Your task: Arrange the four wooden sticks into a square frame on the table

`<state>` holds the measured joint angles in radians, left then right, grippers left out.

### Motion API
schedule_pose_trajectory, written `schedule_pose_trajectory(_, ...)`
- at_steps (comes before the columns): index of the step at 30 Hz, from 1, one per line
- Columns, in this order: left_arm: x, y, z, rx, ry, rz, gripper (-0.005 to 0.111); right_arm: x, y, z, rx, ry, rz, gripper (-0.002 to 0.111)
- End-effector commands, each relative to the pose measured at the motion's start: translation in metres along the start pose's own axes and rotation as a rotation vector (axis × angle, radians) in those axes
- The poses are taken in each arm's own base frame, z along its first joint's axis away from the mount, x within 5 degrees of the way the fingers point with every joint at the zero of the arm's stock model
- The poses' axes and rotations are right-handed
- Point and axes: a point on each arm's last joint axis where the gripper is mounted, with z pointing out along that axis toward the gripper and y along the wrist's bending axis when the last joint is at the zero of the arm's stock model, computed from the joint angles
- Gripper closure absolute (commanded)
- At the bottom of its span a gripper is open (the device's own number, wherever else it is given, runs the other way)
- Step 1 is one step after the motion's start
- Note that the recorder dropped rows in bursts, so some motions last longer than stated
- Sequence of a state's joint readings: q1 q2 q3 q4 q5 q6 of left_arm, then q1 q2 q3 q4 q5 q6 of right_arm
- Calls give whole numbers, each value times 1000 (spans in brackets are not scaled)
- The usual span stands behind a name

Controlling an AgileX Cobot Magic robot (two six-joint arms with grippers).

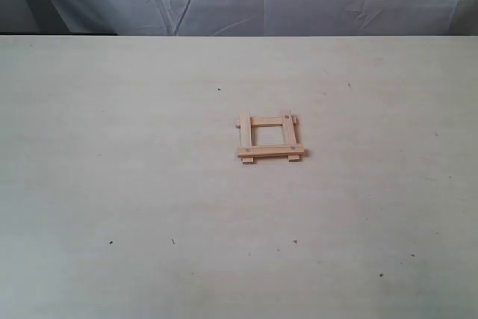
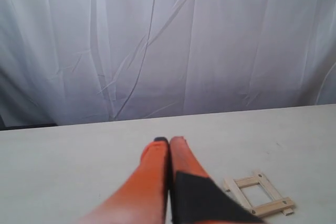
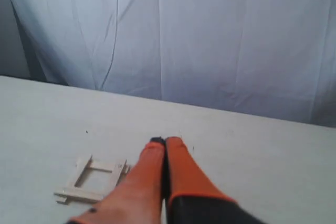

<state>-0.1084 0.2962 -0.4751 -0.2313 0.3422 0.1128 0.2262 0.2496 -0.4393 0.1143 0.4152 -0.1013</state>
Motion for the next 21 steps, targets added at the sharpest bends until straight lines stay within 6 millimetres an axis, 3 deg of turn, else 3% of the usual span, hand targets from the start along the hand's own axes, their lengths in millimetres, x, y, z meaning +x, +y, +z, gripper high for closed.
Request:
schedule_pose_trajectory(1, 0, -1, -4, 8, -17, 4, 106, -2, 1, -19, 3, -101, 3, 108)
schedule_pose_trajectory(12, 0, -1, -4, 7, -16, 7, 106, 13, -1, -22, 61, -113, 20, 108)
schedule_pose_trajectory(21, 0, -1, -4, 7, -16, 7, 106, 71, -9, -9, 207, -9, 66, 108)
